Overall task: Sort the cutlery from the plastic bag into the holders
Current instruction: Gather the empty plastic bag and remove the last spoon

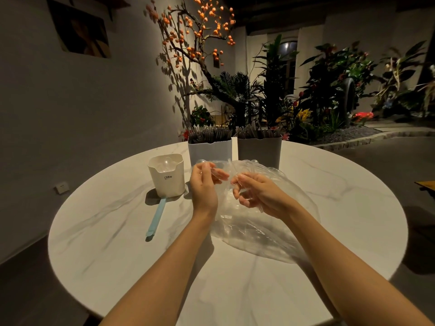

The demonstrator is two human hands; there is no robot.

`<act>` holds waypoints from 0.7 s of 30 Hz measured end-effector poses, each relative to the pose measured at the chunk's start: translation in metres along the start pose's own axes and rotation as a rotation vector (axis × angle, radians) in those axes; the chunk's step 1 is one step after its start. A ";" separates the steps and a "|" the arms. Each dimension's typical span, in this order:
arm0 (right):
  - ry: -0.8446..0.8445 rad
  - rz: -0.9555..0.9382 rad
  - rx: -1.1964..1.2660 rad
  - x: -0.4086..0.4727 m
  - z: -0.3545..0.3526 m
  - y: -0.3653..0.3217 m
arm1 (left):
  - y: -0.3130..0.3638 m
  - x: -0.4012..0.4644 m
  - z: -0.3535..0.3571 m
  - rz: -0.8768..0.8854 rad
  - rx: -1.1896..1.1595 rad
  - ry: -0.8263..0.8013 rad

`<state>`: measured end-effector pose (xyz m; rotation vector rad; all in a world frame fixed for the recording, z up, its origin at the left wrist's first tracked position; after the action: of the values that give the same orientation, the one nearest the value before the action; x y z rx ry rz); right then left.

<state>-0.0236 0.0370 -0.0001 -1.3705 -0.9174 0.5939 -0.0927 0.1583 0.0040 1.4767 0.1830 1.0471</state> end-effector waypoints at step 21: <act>-0.008 -0.014 -0.026 0.001 0.006 0.000 | -0.003 -0.007 0.007 -0.122 0.005 -0.105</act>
<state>-0.0284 0.0409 0.0001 -1.3849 -0.9433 0.5786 -0.0906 0.1497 -0.0010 1.5018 0.1987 0.8694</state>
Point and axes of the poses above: each hand's wrist, its own x-axis towards the middle knuckle, its own z-axis out of the palm, y = z × x, the point moved 4 cm from there along x, towards the middle knuckle, and after that the axes turned 3 degrees about -y, right-handed, at the moved point
